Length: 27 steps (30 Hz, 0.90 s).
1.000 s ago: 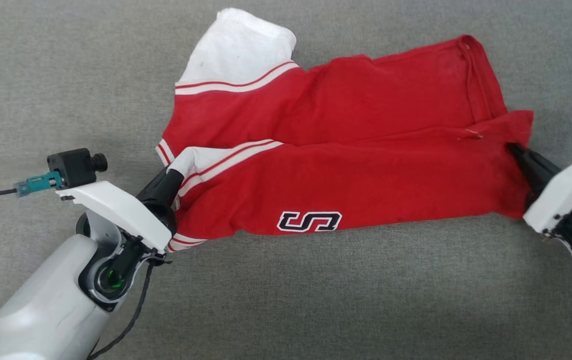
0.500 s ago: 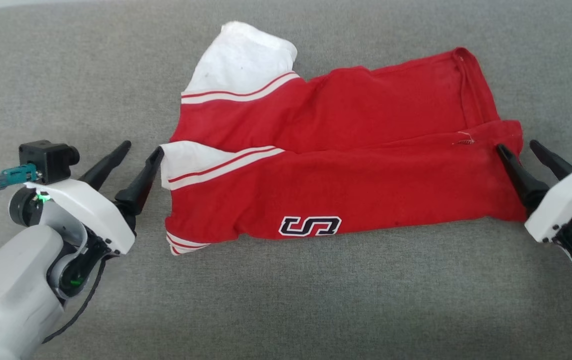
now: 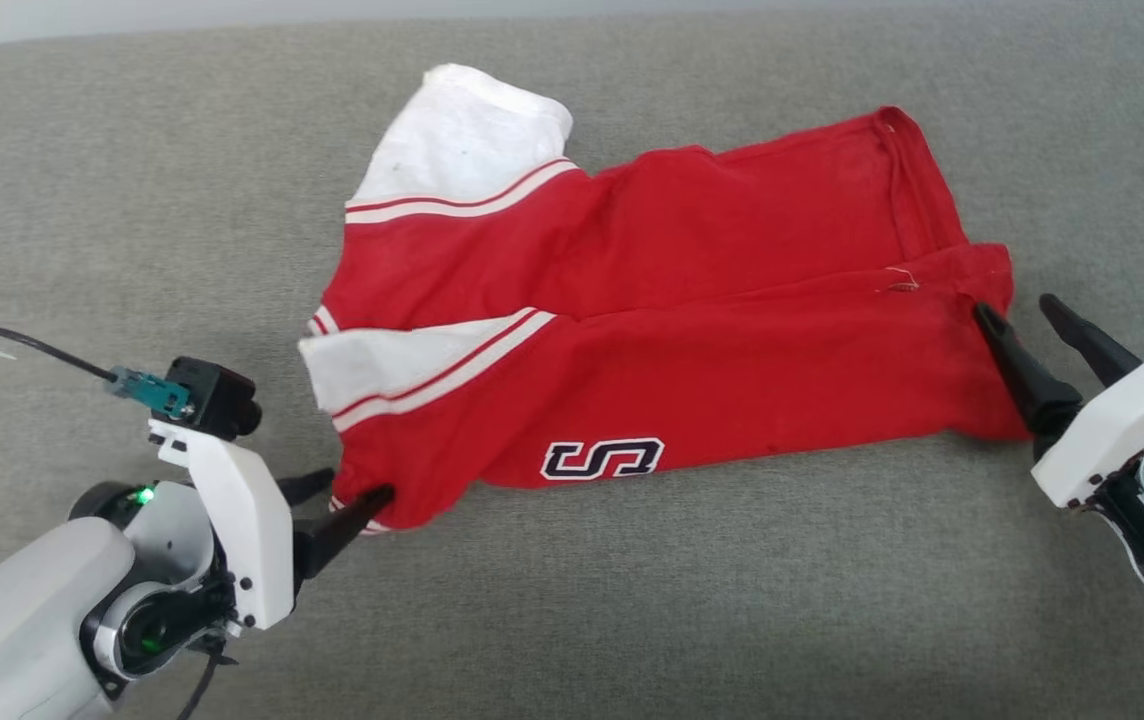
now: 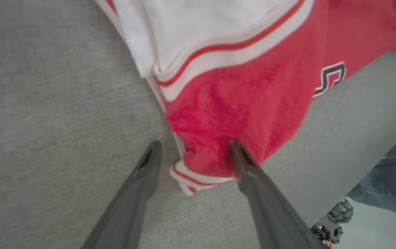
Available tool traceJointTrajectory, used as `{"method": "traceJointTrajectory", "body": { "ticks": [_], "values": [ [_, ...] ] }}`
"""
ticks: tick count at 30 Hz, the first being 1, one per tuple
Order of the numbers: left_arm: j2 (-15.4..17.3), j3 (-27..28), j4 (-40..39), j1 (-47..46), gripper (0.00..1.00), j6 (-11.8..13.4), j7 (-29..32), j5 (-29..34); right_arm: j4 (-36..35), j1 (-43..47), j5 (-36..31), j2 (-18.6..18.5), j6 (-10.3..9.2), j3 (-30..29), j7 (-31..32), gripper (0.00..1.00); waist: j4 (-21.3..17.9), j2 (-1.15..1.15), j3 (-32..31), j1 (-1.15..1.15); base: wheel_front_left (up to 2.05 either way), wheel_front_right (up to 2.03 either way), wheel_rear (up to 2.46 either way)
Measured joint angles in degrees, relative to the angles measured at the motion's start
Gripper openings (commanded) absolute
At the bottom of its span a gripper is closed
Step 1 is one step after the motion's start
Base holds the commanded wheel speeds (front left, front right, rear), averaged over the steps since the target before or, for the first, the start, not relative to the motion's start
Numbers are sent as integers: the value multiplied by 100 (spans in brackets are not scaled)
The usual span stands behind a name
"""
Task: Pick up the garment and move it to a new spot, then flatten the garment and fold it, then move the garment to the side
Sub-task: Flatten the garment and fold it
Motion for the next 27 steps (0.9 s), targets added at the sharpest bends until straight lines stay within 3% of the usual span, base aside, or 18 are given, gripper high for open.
{"method": "traceJointTrajectory", "body": {
  "ticks": [7, 8, 9, 10, 14, 21, 27],
  "values": [
    [-153, -12, 375, -69, 100, -37, 571, -391, -38, -57, -8, 87, 0, 37, 35, 100, -202, 0, 126, 0, 0, 0, 0],
    [-183, -14, 449, -94, 73, -73, 610, -423, -36, -79, -18, 85, 0, 54, 59, 100, -229, 0, 137, 0, 0, 0, 0],
    [-207, -13, 533, -124, 4, -115, 622, -428, -30, -95, -60, 75, 0, 77, 73, 100, -253, 0, 146, 0, 0, 0, 0],
    [-224, -11, 610, -142, 0, -154, 637, -431, -23, -108, -102, 52, 0, 113, 99, 100, -272, 0, 151, 0, 0, 0, 0],
    [-318, 7, 795, -175, 0, -219, 576, -430, -3, -118, -201, -59, 0, 236, 270, 100, -301, 0, 150, 0, 0, 0, 0],
    [-471, -26, 950, -216, 0, -334, 399, -319, 22, -241, -367, -422, 0, 651, 1149, 100, -217, 0, 136, 0, 0, 0, 0],
    [-684, -33, 1103, -248, 0, -408, 121, -190, 350, -501, -288, -448, 0, 970, 1778, 100, -46, 0, 168, 0, 0, 0, 0]
  ]
}}
